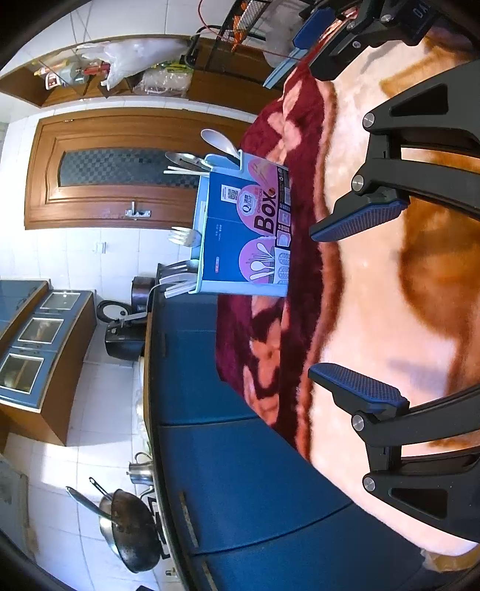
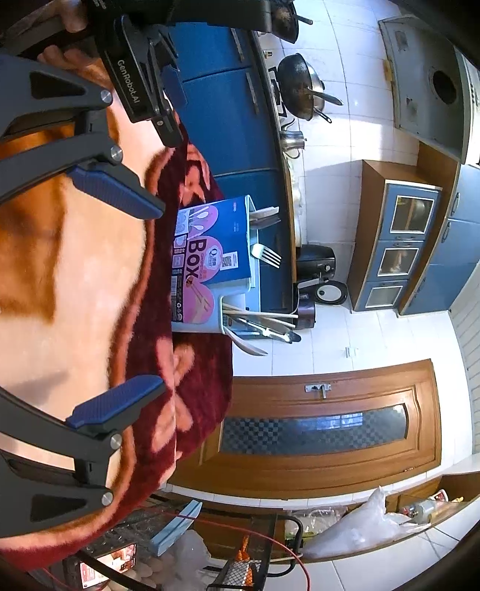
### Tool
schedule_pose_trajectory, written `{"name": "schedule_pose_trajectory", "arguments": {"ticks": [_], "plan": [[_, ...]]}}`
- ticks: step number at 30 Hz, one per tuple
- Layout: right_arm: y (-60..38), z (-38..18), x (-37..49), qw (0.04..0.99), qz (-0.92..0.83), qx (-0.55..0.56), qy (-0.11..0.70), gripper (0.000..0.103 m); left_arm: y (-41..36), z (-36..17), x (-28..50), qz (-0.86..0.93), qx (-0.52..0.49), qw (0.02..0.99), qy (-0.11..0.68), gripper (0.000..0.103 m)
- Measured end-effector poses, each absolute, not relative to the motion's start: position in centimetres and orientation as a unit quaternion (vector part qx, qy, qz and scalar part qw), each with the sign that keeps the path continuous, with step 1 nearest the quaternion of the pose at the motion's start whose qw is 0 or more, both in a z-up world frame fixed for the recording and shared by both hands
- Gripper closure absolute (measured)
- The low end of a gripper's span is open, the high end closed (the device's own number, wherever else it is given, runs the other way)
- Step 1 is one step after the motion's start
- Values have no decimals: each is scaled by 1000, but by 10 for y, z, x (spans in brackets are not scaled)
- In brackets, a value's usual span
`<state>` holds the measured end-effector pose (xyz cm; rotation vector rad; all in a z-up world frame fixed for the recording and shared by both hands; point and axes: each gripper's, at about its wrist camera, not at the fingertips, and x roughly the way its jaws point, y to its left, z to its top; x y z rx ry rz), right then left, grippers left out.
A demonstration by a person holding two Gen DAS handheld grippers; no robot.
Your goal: Organize utensils
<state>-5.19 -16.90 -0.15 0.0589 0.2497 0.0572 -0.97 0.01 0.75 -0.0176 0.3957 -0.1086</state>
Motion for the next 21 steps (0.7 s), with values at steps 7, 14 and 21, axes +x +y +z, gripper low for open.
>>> {"name": "schedule_pose_trajectory", "arguments": {"ticks": [7,14,21], "plan": [[-168,-2,-53,992,26,26,120,15,-1,7,-11,-52,-4,979,195,33],[-168,-2,-53,992,26,27,120,15,-2,8,-11,-49,-1,980,194,33],[-168,-2,-53,992,26,27,119,15,-2,7,-11,-46,-2,980,195,34]]}}
